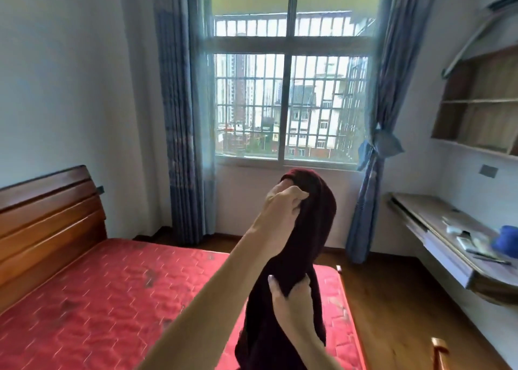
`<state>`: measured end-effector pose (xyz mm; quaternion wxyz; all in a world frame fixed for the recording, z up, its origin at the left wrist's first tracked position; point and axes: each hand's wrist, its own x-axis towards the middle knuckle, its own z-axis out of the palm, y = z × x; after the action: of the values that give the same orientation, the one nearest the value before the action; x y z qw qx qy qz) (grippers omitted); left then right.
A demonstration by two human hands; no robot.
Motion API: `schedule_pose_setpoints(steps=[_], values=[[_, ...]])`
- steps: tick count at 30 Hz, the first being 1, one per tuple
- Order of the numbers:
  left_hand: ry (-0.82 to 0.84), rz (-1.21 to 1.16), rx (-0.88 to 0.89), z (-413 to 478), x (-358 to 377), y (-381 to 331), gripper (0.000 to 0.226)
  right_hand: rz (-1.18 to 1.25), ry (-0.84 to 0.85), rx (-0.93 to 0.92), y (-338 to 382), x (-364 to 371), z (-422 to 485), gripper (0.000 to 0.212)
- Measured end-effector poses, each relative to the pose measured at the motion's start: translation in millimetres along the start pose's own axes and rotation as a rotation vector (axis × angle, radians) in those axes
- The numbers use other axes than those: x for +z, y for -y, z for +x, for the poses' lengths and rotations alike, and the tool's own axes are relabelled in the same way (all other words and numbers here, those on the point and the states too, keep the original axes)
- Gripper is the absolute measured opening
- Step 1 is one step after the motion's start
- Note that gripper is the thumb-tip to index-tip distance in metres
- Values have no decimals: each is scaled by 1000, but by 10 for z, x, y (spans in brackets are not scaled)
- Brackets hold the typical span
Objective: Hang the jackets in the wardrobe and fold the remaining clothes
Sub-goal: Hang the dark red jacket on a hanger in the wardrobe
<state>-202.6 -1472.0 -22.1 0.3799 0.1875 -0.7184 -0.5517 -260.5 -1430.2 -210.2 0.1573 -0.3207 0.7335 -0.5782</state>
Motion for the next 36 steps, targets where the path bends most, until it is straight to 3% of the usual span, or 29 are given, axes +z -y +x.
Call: schedule_pose_setpoints(steps=[2, 3, 5, 6, 8, 9, 12, 16, 19, 22, 25, 28, 30, 33, 36], values=[[-81, 158, 28, 12, 61, -149, 28, -77, -26, -3, 109, -333, 171, 30], [-109, 166, 49, 63, 81, -187, 28, -127, -37, -30, 129, -521, 238, 21], [13, -144, -111, 85, 216, -368, 37, -158, -64, -60, 133, -838, 339, 23], [44, -121, -122, 82, 238, -468, 40, -131, -75, -86, 152, -967, 385, 27], [74, -182, -51, 36, 302, -700, 29, -20, -83, -141, 246, -1154, 464, 29], [69, -126, 78, -4, 358, -830, 29, 32, -84, -169, 345, -1242, 486, 29], [-2, -227, 192, -1, 493, -1072, 59, 117, -108, -246, 758, -1507, 532, 30], [-149, 233, 317, -141, 495, -750, 45, 261, -175, -259, 1234, -1804, 648, 37], [-235, 545, 339, -333, 459, -245, 29, 339, -131, -238, 1474, -1905, 687, 37], [-151, 777, 118, -527, 402, 252, 10, 370, -65, -251, 1582, -1902, 693, 34], [-125, 873, -207, -795, 367, 784, 70, 411, -40, -287, 1647, -1923, 677, 30], [-111, 787, -412, -1114, 402, 1257, 85, 487, -57, -304, 1679, -2060, 719, 26], [-7, 739, -506, -1295, 470, 1437, 82, 551, -71, -304, 1669, -2189, 770, 24], [202, 410, -557, -1329, 766, 1502, 63, 584, -61, -269, 1656, -2319, 823, 23], [-94, 256, -368, -1150, 1089, 1466, 29, 577, -51, -221, 1599, -2417, 876, 27]])
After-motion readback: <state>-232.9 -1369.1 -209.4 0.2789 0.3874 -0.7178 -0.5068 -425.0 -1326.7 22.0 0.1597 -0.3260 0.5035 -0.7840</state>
